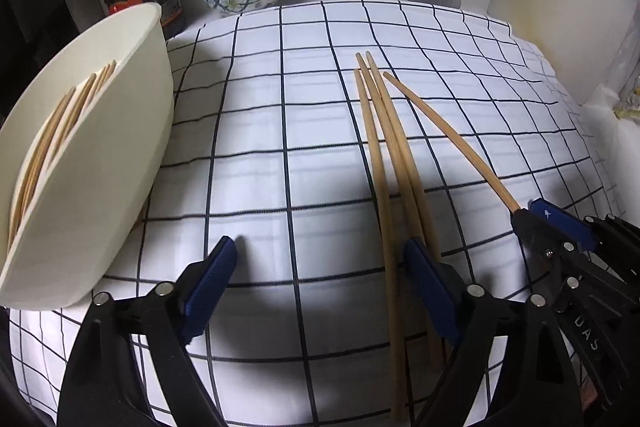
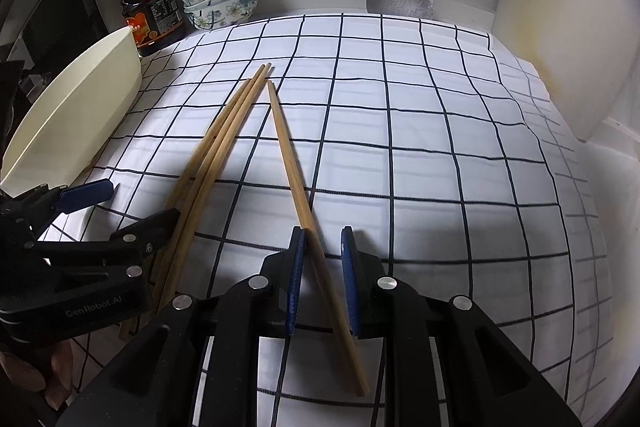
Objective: Organize utensils
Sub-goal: 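Lower both grippers over the remaining wooden chopsticks, then close the right gripper on a chopstick while the left gripper grasps another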
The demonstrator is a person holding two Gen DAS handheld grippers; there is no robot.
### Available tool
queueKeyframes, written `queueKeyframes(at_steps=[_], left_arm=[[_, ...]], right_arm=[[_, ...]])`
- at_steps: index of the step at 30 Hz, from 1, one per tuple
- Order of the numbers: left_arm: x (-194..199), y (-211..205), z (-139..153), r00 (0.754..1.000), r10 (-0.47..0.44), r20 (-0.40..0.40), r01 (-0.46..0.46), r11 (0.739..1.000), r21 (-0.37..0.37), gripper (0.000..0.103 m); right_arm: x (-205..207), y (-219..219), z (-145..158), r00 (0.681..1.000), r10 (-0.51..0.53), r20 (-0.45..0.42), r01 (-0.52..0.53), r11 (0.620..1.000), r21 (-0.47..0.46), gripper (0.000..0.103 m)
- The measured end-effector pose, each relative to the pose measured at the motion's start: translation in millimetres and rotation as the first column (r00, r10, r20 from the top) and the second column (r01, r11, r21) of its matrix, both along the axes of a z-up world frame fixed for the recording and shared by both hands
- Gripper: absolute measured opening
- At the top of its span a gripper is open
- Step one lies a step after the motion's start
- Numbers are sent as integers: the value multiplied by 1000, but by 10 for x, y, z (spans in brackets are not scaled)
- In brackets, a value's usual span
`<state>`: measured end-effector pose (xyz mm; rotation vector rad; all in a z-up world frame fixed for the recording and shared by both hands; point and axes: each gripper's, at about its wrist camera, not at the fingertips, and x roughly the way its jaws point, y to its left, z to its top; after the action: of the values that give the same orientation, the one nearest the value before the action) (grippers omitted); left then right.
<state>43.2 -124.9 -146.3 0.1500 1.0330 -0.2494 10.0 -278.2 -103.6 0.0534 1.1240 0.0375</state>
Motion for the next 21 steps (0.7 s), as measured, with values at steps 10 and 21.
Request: queueKeyframes(at_steps=[10, 21], left_arm=[[58, -155, 42, 999, -43, 17, 43, 999, -9, 42], [40, -225, 53, 996, -85, -9, 85, 996, -17, 7]], right_arm=[[227, 87, -50, 998, 57, 18, -57, 998, -39, 24], [275, 110, -52, 998, 69, -1, -69, 997, -36, 6]])
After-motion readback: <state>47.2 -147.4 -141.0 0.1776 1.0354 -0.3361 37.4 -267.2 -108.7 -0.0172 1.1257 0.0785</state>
